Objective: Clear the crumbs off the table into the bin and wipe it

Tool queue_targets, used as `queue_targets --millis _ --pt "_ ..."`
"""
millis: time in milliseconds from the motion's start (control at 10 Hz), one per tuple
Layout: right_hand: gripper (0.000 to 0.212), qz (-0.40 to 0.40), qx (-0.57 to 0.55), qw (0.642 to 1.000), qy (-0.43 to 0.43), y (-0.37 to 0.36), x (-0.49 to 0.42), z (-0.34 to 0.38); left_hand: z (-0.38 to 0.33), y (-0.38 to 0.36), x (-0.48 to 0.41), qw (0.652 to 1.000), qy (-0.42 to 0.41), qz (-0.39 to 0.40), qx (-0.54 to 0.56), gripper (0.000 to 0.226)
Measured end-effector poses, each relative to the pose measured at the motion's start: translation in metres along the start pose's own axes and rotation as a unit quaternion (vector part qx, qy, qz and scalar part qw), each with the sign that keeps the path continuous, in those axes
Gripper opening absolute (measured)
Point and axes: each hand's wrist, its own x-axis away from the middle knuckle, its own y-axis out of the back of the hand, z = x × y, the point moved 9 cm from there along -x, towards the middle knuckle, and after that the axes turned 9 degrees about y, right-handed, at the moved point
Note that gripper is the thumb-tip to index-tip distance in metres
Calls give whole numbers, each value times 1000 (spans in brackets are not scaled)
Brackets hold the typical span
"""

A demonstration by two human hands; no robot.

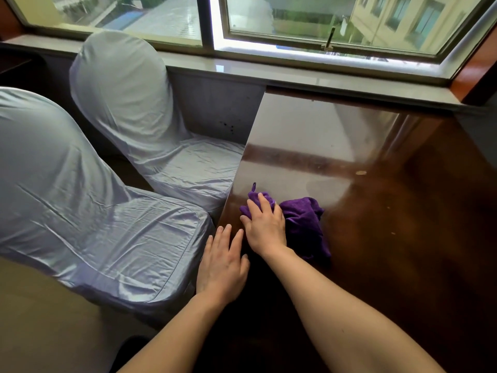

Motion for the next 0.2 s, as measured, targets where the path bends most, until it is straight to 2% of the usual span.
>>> queue_targets --millis 200 --pt "53 -83 -79 993 29 49 32 4 -26 37 2 999 -18 -34 -27 67"
